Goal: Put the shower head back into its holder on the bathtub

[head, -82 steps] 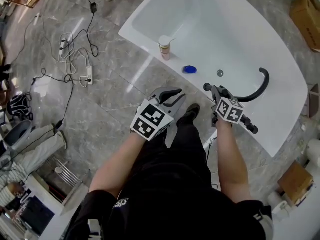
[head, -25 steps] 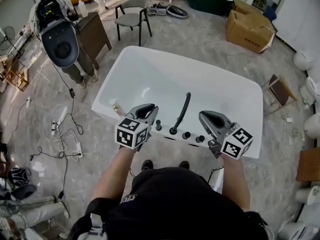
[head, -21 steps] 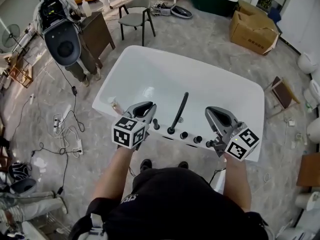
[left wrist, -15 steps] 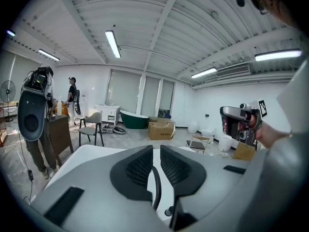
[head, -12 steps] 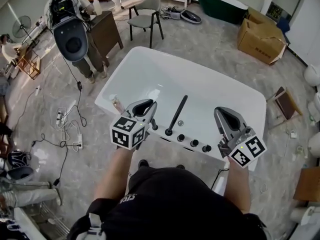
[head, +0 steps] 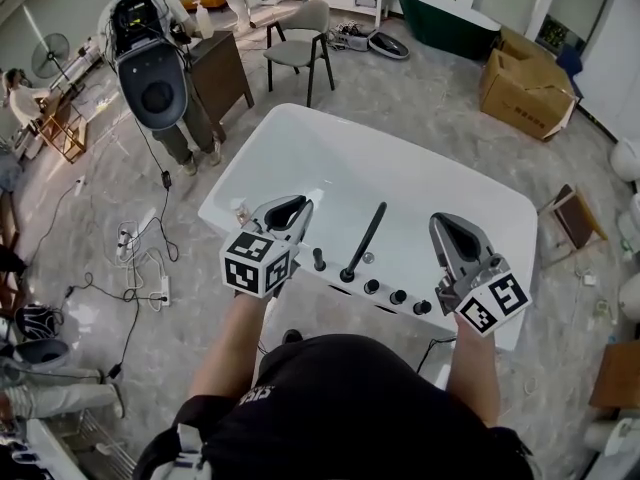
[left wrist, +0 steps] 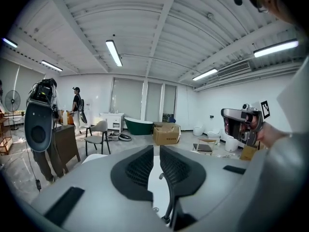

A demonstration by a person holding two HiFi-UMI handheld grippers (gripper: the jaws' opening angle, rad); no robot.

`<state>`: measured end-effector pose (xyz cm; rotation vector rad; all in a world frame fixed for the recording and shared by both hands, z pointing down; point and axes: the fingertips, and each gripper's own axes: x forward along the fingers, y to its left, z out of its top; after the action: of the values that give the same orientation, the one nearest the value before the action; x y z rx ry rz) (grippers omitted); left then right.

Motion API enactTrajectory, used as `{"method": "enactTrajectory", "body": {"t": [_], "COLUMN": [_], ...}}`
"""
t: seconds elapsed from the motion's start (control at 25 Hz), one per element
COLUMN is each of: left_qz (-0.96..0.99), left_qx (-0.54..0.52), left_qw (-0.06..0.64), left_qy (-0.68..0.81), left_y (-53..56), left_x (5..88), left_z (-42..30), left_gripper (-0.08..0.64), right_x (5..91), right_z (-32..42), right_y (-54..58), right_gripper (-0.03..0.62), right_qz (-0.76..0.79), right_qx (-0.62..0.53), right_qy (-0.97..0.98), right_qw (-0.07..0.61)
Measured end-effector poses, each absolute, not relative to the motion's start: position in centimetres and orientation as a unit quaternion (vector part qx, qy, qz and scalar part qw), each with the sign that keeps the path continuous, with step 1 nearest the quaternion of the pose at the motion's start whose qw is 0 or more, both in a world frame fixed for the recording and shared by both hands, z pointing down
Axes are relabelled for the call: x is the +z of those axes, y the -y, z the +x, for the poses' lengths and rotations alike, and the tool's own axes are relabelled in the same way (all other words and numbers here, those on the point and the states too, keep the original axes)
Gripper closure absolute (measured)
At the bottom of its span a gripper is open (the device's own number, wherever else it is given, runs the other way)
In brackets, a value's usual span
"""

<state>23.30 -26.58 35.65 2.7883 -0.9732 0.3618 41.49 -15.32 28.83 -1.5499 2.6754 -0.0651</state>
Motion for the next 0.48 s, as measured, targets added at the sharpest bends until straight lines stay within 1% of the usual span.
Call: {"method": "enactTrajectory", "body": {"t": [0.16, 0.48], "left_qz": [0.935, 0.934], "left_qx": [0.113, 0.087], "left_qw": [0.071, 0.081], "left_qy": [0.330, 0.338], "left_y": [27.7, 28.9], "left_x": [35.0, 34.6], "left_z": [21.7, 19.6], "left_gripper": [0.511, 0.515], "right_x": [28.7, 28.8], "right_z": [39.8, 37.0], "right_y": [16.5, 18.0], "right_gripper": [0.581, 0.581], "right_qz": [-0.504, -0.498], "right_qx": [-0.018, -0.025], "right_qy": [-0.863, -0.866], "right_qw": [0.023, 0.015]}}
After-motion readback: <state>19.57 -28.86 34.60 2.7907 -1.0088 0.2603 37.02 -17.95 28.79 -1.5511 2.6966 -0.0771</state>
